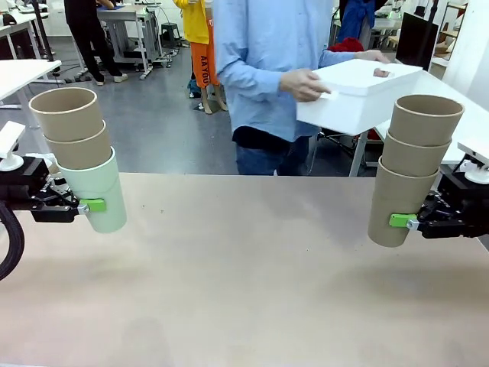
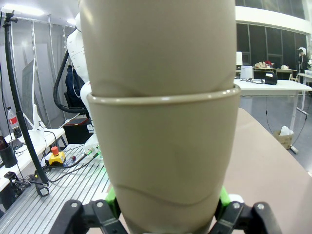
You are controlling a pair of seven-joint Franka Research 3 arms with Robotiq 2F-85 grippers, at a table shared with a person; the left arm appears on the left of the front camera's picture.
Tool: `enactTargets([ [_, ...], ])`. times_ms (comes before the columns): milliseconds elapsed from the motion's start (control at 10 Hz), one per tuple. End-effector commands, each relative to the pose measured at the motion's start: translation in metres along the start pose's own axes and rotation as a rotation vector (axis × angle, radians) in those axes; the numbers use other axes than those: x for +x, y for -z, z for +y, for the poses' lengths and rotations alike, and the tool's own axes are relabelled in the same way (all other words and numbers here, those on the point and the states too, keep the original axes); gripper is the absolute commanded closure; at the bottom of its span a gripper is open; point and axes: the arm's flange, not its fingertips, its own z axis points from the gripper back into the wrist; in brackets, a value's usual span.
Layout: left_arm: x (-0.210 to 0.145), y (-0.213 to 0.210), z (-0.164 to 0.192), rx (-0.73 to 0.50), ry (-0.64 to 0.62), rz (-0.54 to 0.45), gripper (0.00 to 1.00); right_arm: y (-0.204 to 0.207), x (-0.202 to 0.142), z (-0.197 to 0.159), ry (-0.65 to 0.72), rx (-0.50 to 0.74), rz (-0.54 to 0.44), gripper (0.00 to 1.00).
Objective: Stack the cups and store them in the basket.
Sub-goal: Place the stack of Reusable plastic cups into the Pantry Basket.
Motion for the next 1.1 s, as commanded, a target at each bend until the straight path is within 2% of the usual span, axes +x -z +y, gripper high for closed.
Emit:
enactTargets([
  [0, 0.0046, 0.0017, 0.0011, 0.008, -0.003, -0.016, 0.14, 0.001, 0.0047, 0.0004, 0.001, 0.001, 0.002, 0.17],
  [1000, 0.0046, 0.0017, 0.0011, 0.008, -0.003, -0.016, 0.14, 0.001, 0.0047, 0.0004, 0.001, 0.001, 0.002, 0.17],
])
